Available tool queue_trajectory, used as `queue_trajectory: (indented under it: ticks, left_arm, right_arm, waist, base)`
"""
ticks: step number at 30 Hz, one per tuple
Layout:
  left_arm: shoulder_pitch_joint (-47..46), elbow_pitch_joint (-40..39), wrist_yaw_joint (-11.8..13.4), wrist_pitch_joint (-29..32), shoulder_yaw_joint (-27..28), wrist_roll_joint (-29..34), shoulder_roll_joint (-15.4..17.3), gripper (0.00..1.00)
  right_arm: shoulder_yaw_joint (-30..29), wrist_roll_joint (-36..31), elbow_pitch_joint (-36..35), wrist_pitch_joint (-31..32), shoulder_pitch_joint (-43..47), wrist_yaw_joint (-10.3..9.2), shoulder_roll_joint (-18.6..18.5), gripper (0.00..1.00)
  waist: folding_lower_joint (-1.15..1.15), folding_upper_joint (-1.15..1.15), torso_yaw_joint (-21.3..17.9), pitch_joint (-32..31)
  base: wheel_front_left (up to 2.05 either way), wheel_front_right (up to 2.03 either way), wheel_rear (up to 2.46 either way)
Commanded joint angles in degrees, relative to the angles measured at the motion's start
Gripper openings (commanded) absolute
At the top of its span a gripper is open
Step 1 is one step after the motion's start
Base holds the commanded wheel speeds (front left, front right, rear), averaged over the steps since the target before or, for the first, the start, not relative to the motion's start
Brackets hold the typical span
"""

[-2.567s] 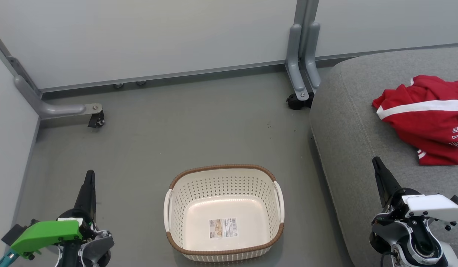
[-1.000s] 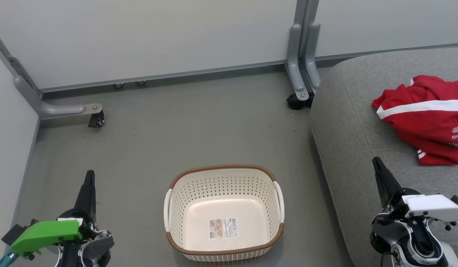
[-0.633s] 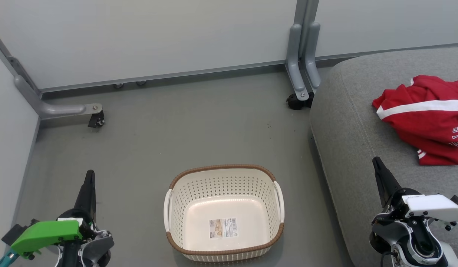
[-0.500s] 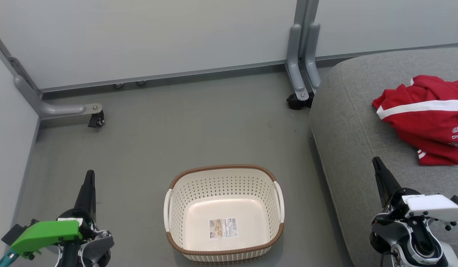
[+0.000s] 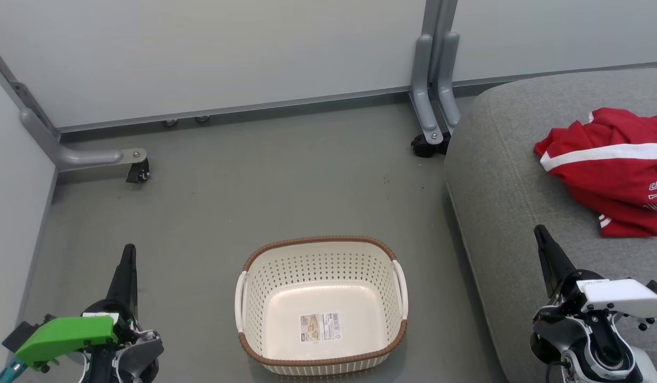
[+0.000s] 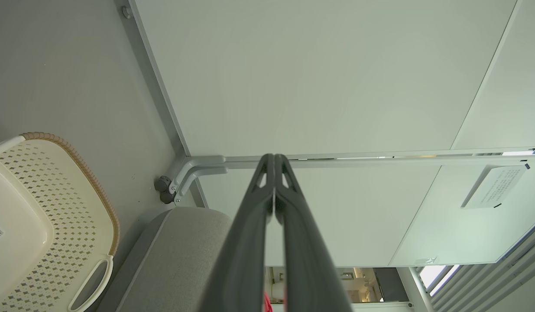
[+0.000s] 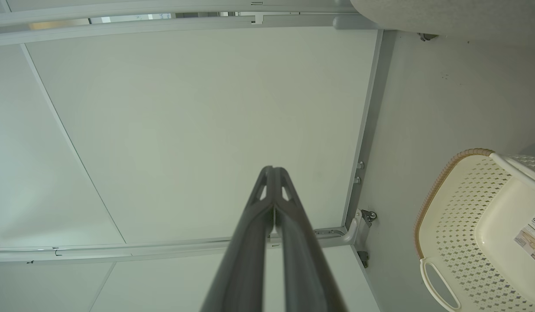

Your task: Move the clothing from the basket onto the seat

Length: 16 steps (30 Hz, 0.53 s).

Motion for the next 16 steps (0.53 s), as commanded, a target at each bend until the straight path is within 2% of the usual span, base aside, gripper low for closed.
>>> queue_trajectory:
  ticks: [1, 16]
  left_arm:
    - [-0.7, -0.1, -0.3, 0.2, 0.1, -0.1, 0.3, 0.0]
    - [-0.7, -0.1, -0.3, 0.2, 0.1, -0.1, 0.3, 0.0]
  right_arm:
    - [-0.1, 0.2, 0.1, 0.2, -0.3, 0.02, 0.0, 0.0]
    - [-0.1, 0.2, 0.1, 0.2, -0.3, 0.02, 0.0, 0.0]
  waist:
    - [0.0, 0.0, 0.0, 0.0]
    - [0.0, 0.0, 0.0, 0.0]
  base:
    - [0.0, 0.0, 0.0]
    - [0.0, 0.0, 0.0]
